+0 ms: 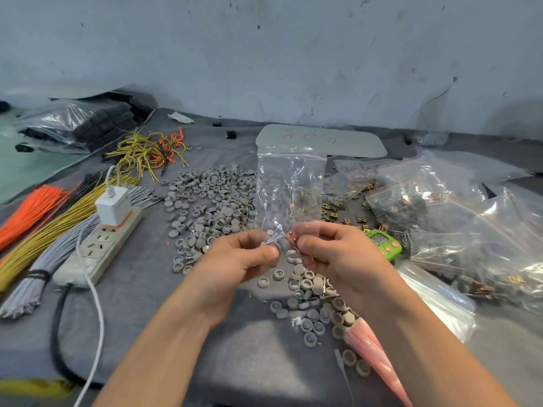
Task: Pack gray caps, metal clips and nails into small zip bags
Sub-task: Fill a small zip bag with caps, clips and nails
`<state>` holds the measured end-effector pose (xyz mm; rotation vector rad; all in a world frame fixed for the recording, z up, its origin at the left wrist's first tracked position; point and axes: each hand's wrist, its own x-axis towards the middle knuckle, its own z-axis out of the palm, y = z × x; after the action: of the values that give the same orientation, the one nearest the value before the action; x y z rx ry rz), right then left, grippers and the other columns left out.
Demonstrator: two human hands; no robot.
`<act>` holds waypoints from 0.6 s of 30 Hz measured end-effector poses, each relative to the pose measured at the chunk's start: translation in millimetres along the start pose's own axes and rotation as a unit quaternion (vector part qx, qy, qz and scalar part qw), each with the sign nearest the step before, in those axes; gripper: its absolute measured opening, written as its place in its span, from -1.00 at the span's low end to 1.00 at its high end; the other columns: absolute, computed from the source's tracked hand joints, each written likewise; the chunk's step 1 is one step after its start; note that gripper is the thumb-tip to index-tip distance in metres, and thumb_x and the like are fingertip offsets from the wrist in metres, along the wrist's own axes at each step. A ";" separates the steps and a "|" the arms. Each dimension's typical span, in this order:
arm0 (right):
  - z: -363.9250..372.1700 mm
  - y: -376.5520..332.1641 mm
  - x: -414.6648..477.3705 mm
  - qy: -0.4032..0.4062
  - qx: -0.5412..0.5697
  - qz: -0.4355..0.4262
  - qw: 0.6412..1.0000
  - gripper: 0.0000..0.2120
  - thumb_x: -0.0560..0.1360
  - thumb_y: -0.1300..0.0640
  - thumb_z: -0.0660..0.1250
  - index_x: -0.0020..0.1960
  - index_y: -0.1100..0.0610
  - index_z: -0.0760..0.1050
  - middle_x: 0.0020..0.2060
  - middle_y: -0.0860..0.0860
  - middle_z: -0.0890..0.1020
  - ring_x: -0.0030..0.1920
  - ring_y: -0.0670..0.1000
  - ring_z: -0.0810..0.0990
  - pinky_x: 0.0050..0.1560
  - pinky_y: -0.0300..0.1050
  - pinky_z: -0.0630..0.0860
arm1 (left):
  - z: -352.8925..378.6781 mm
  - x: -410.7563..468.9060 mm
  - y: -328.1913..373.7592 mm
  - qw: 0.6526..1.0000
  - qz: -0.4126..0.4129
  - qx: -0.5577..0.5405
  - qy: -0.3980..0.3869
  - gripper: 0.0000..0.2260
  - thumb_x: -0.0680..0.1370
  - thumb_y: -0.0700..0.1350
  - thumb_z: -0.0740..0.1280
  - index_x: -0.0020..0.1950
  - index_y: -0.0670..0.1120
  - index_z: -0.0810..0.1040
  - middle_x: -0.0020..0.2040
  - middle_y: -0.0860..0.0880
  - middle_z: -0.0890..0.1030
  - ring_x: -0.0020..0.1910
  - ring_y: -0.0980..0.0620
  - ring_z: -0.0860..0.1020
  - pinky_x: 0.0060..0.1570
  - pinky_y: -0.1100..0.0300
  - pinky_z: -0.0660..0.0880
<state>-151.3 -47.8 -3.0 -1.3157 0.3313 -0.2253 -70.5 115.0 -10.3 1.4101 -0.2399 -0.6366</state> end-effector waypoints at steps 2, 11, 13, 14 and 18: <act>-1.3 -0.7 -0.2 -0.001 0.034 0.010 0.999 -0.79 0.51 0.42 0.41 -0.12 0.17 0.74 -0.16 0.10 0.72 -0.20 0.00 0.60 -0.23 -0.26 0.58 | 0.6 0.7 0.9 0.999 -0.012 -0.040 -0.028 -0.81 0.35 -0.23 0.47 -0.06 -0.12 0.61 -0.09 -0.08 0.68 -0.13 0.05 0.66 -0.08 0.24 0.62; -7.8 -4.4 -3.2 -0.077 0.128 0.020 0.989 -0.68 0.30 0.47 0.42 -0.05 0.18 0.75 -0.10 0.08 0.76 -0.20 -0.05 0.71 -0.18 -0.19 0.66 | -3.0 2.1 3.4 0.984 -0.042 -0.151 -0.083 -0.64 0.44 -0.22 0.38 0.22 -0.25 0.62 0.01 -0.16 0.71 -0.14 0.01 0.68 -0.14 0.20 0.64; -9.8 -5.9 -5.0 -0.087 0.109 0.007 0.990 -0.66 0.23 0.41 0.45 -0.07 0.13 0.77 -0.13 0.06 0.75 -0.21 -0.07 0.71 -0.17 -0.19 0.65 | -3.5 1.7 3.7 0.984 -0.044 -0.153 -0.084 -0.67 0.44 -0.23 0.38 0.20 -0.24 0.62 0.00 -0.17 0.70 -0.12 -0.01 0.68 -0.12 0.19 0.65; -10.3 -6.1 -5.6 -0.088 0.103 0.004 0.991 -0.67 0.23 0.40 0.46 -0.07 0.13 0.77 -0.14 0.07 0.75 -0.21 -0.07 0.70 -0.17 -0.19 0.65 | -3.5 1.1 4.1 0.984 -0.044 -0.154 -0.083 -0.69 0.44 -0.23 0.38 0.17 -0.23 0.62 -0.02 -0.16 0.69 -0.12 -0.01 0.68 -0.11 0.19 0.65; -7.9 -6.7 -7.4 -0.071 0.081 0.008 0.994 -0.74 0.39 0.45 0.47 -0.05 0.16 0.76 -0.09 0.11 0.74 -0.17 -0.04 0.70 -0.15 -0.21 0.64 | -2.9 -0.4 5.2 0.984 -0.038 -0.159 -0.072 -0.80 0.44 -0.24 0.37 0.06 -0.18 0.60 -0.09 -0.10 0.67 -0.16 0.02 0.67 -0.13 0.21 0.65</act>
<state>-160.9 -54.0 2.5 -1.1621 0.1987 -0.1401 -68.0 117.8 -5.7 1.0711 -0.1897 -0.8035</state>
